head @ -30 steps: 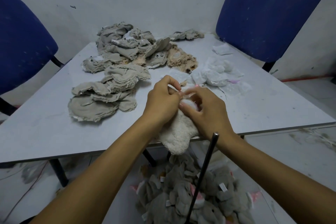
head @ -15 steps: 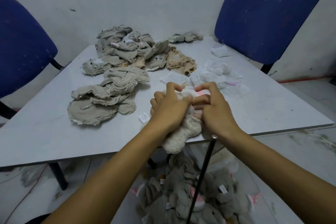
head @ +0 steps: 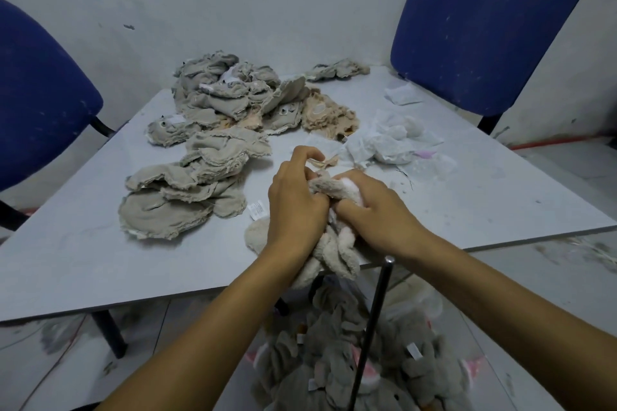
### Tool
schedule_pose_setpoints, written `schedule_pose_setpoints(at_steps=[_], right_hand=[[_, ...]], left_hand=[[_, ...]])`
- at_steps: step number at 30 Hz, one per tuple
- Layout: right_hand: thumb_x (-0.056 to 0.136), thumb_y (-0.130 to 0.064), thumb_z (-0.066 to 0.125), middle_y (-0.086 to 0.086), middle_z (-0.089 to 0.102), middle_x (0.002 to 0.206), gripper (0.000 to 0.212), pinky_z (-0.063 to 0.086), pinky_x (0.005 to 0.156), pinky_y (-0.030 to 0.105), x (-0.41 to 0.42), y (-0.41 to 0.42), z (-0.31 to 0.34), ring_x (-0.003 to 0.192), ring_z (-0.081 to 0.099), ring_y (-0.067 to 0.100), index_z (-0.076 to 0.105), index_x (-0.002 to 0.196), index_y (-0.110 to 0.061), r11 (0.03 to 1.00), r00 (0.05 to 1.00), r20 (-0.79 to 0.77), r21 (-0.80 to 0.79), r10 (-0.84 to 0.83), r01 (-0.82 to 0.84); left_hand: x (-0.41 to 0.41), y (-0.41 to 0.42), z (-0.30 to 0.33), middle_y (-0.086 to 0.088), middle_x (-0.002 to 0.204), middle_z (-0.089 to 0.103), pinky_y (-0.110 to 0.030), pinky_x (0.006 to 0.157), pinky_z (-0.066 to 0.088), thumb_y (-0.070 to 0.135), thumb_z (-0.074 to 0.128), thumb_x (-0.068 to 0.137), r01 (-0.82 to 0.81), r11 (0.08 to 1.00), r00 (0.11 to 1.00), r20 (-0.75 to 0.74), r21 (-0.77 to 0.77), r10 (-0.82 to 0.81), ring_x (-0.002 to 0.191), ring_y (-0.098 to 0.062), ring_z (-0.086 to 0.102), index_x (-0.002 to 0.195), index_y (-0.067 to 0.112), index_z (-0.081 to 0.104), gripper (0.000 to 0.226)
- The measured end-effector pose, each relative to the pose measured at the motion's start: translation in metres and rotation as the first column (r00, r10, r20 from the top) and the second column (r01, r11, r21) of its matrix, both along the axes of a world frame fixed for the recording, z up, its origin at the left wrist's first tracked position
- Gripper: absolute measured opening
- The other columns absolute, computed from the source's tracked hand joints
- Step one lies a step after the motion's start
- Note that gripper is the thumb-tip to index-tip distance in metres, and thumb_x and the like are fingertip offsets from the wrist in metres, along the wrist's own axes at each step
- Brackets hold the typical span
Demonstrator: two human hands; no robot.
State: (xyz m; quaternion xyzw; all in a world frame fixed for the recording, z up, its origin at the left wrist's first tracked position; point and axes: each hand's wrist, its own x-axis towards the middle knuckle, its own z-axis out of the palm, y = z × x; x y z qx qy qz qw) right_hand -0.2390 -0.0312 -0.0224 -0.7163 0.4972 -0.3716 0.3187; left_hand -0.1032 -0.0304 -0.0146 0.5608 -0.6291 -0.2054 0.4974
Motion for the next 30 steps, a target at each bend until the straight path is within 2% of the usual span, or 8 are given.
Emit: schedule_pose_setpoints(at_steps=[4,7,10,14,19,24,26,30], right_hand=[[0.088,-0.019,0.052,-0.008,0.068,0.095,0.026,0.054,0.079,0.037,-0.002,-0.001,-0.002,0.087,0.065,0.006,0.057,0.111,-0.030,0.996,0.977,0.197,0.039,-0.084,0.078],[0.089,-0.006,0.050,0.008,0.070,0.099,0.031,0.054,0.083,0.050,-0.005,-0.001,0.002,0.090,0.068,0.019,0.059,0.113,-0.024,0.993,0.936,0.350,0.115,-0.042,0.002],[0.087,-0.012,0.053,0.010,0.071,0.097,0.034,0.055,0.075,0.043,-0.003,0.002,0.002,0.082,0.068,0.021,0.059,0.112,-0.034,0.994,0.957,0.290,0.094,0.026,-0.055],[0.092,-0.010,0.054,0.019,0.070,0.098,0.038,0.055,0.078,0.045,-0.003,0.001,0.004,0.080,0.067,0.026,0.057,0.114,-0.041,0.982,0.920,0.390,0.163,0.020,-0.091],[0.093,0.005,0.046,0.021,0.069,0.109,0.043,0.056,0.080,0.047,-0.007,0.001,0.008,0.089,0.069,0.027,0.057,0.123,-0.024,0.961,0.798,0.601,0.248,-0.051,-0.126],[0.088,0.003,0.054,0.003,0.064,0.124,0.043,0.057,0.087,0.033,0.002,0.009,0.018,0.108,0.065,0.014,0.063,0.118,-0.027,0.972,0.882,0.442,0.078,0.165,-0.221],[0.085,0.000,0.060,-0.011,0.060,0.123,0.052,0.054,0.085,0.023,-0.002,0.012,0.027,0.105,0.061,0.005,0.057,0.123,-0.035,0.983,0.953,0.243,-0.062,0.182,-0.172],[0.083,0.002,0.070,-0.005,0.063,0.090,0.075,0.055,0.071,0.031,-0.022,0.012,0.050,0.077,0.063,0.018,0.041,0.138,-0.041,0.964,0.947,0.195,-0.120,0.255,-0.235]], left_hand=[[0.001,-0.005,0.009,-0.003,0.112,0.055,-0.047,0.094,0.046,0.016,0.055,0.071,0.217,0.959,0.975,0.008,0.181,-0.222,0.110,-0.026,0.054,0.100,0.044,0.055,0.041],[0.016,-0.012,0.010,-0.002,0.116,0.062,-0.051,0.094,0.051,0.021,0.055,0.065,0.435,0.832,0.900,-0.119,0.345,-0.420,0.107,-0.024,0.061,0.113,0.043,0.058,0.053],[0.019,-0.006,0.003,0.010,0.094,0.068,-0.032,0.069,0.054,0.020,0.058,0.073,0.263,0.951,0.958,0.074,0.164,-0.278,0.081,-0.005,0.065,0.111,0.044,0.059,0.045],[0.006,-0.005,-0.002,0.000,0.092,0.071,-0.039,0.072,0.052,0.019,0.050,0.088,0.041,0.993,0.951,0.309,-0.110,-0.005,0.082,-0.022,0.064,0.121,0.034,0.060,0.037],[0.023,-0.014,0.014,0.018,0.097,0.071,-0.021,0.072,0.049,0.018,0.054,0.073,0.551,0.764,0.830,-0.133,0.336,-0.541,0.086,-0.003,0.065,0.117,0.054,0.058,0.056],[0.023,-0.006,0.016,0.010,0.106,0.065,-0.029,0.075,0.051,0.019,0.051,0.069,0.109,0.994,0.980,0.169,-0.027,-0.103,0.093,-0.015,0.064,0.126,0.043,0.055,0.062],[0.021,-0.005,0.022,0.000,0.117,0.061,-0.033,0.064,0.051,0.005,0.051,0.071,0.161,0.987,0.978,0.130,0.017,-0.161,0.087,-0.019,0.064,0.136,0.044,0.042,0.075],[0.047,-0.007,0.041,-0.016,0.131,0.052,-0.050,0.088,0.056,-0.007,0.063,0.075,0.650,0.676,0.756,-0.385,0.348,-0.529,0.110,-0.040,0.063,0.144,0.045,0.035,0.091]])
